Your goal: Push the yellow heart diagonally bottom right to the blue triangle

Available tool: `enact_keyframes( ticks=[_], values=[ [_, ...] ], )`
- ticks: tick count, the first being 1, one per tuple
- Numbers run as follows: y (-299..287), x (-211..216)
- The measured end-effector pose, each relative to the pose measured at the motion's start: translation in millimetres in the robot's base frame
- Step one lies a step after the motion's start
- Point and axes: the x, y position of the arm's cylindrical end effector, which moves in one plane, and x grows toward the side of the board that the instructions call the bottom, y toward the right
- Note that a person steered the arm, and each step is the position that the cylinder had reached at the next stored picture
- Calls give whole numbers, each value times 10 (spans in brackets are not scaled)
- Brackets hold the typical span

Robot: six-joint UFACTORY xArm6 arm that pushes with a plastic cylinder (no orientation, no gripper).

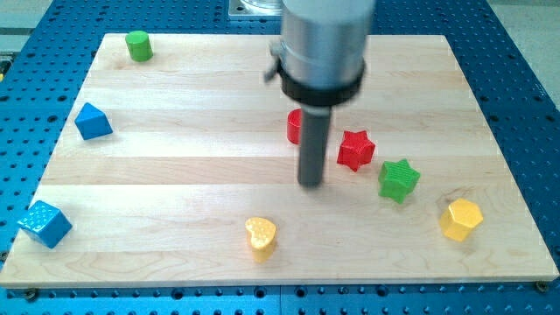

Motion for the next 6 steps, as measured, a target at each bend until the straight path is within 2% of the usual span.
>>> enact_keyframes(
  ticks=[1,2,3,4,5,6],
  values=[
    [27,704],
    [-582,707],
    [-1138,586],
    [-1536,292],
    [-1620,576],
    [-1823,-59]
  ],
)
